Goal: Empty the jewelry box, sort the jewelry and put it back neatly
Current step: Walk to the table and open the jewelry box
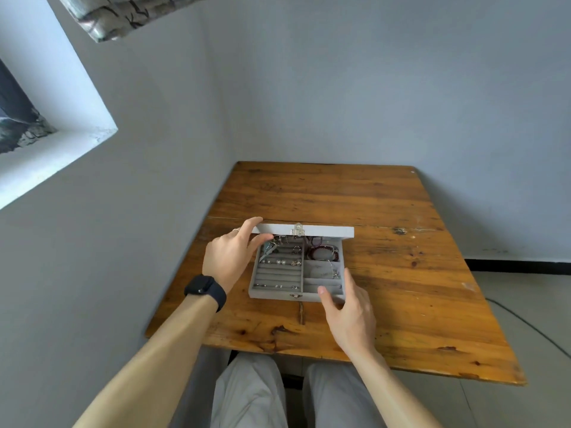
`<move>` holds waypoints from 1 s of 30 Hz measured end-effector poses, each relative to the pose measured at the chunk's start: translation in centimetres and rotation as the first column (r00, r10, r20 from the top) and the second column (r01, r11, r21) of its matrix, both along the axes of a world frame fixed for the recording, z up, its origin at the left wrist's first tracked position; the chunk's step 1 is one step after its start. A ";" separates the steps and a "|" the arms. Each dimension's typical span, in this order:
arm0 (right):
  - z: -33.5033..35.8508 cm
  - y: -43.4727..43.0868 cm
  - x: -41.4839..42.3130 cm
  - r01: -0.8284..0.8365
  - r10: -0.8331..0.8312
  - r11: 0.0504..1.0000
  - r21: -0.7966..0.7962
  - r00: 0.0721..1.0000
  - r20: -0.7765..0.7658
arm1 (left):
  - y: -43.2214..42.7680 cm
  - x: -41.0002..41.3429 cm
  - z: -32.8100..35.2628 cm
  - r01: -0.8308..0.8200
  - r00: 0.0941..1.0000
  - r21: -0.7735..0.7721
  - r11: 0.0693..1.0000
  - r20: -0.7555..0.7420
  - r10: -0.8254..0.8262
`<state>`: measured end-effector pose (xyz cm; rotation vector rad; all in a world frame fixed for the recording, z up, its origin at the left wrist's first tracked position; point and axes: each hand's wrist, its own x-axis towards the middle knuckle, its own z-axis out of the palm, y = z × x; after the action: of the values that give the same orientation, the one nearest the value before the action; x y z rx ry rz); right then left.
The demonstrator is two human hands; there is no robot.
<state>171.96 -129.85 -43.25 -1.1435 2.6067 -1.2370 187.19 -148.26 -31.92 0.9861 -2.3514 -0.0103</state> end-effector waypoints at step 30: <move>-0.3 -1.0 -7.6 -0.286 0.383 0.858 0.426 0.910 -0.160 | -10.9 -11.2 1.1 -0.005 0.866 0.491 0.871 -0.434 0.249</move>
<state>164.34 -130.88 -43.51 -1.6441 2.4843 -0.4989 176.02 -159.18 -30.83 1.2020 -1.8329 -0.7373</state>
